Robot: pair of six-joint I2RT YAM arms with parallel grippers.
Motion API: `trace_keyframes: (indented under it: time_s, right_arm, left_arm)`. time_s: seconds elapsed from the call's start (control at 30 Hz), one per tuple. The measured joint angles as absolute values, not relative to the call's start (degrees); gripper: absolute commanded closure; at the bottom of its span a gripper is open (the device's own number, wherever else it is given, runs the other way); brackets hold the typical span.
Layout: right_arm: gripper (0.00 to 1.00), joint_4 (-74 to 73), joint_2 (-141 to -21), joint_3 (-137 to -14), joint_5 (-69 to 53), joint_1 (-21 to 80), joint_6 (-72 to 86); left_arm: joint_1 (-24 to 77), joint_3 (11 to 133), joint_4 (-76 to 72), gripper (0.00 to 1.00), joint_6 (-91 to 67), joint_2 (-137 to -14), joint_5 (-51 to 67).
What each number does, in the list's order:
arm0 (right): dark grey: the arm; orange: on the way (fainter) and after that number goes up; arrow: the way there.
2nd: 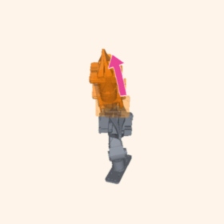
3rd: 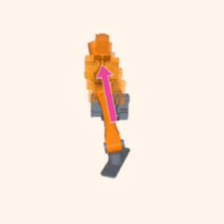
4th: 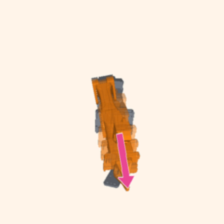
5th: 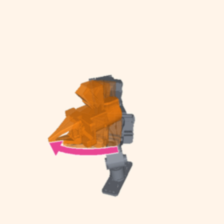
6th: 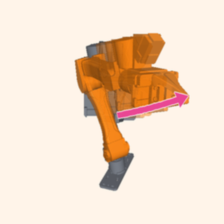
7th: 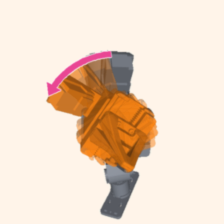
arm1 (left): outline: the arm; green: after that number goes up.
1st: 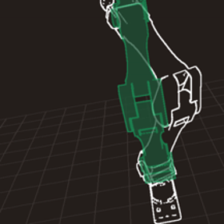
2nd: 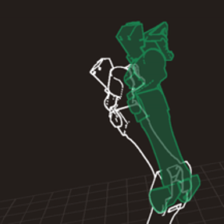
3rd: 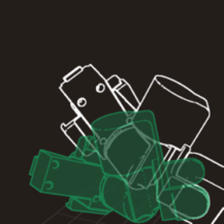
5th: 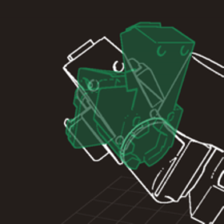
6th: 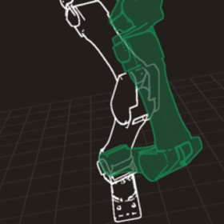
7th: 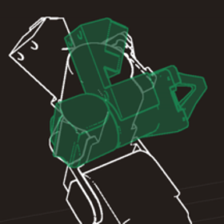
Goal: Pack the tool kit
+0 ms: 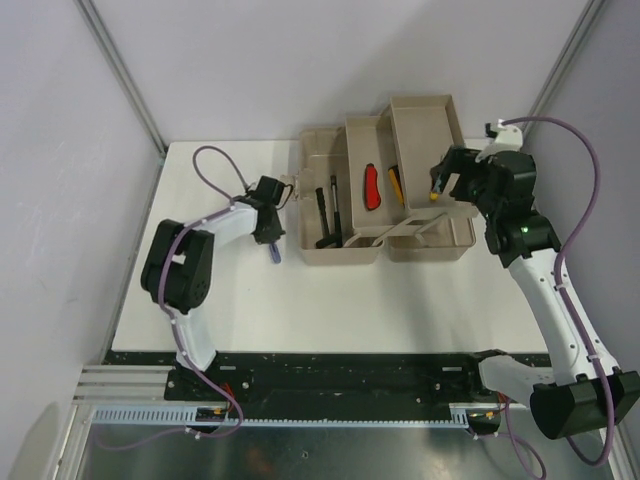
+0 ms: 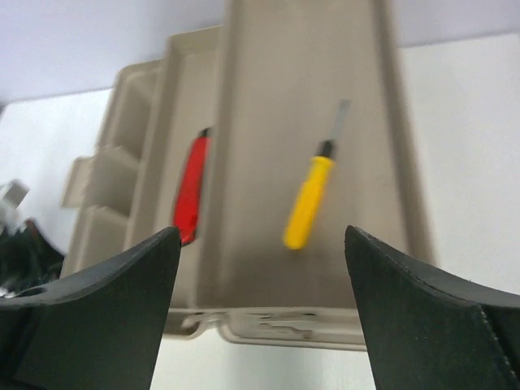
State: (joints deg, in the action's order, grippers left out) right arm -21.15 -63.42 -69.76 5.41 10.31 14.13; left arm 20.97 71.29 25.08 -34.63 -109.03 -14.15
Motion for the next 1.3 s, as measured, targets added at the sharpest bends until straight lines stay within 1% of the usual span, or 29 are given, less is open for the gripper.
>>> trace_keyframes:
  time_s: [0.17, 0.33, 0.43, 0.57, 0.77, 1.03, 1.3]
  right_arm:
    - [0.03, -19.0, -63.5, -69.8, -5.9, 14.7, 11.5]
    - [0.01, -14.8, -65.8, -69.8, -17.6, 20.1, 11.8]
    - [0.01, -11.5, -68.8, -69.8, -23.1, 24.3, 12.8]
    - [0.02, -6.2, -73.6, -69.8, -29.3, 29.3, 16.4]
    - [0.03, 2.6, -78.9, -69.8, -35.7, 31.7, 25.3]
    - [0.09, 6.5, -81.9, -69.8, -36.8, 32.6, 30.8]
    - [0.3, 8.2, -84.4, -69.8, -34.9, 32.7, 32.9]
  left_arm:
    - [18.4, 69.1, 29.7, 1.0, -34.6, -100.7, -13.7]
    - [17.4, 70.6, 30.3, 1.0, -34.6, -89.0, -10.7]
    - [17.6, 74.3, 30.0, 1.0, -34.6, -86.0, -4.8]
    - [18.2, 77.7, 27.1, 1.0, -34.6, -85.5, 5.4]
    - [21.0, 78.1, 19.8, 1.0, -34.6, -84.3, 17.5]
    - [23.9, 78.0, 8.9, 1.0, -36.6, -81.6, 26.0]
    - [25.3, 75.6, -1.4, 1.0, -41.2, -80.9, 30.6]
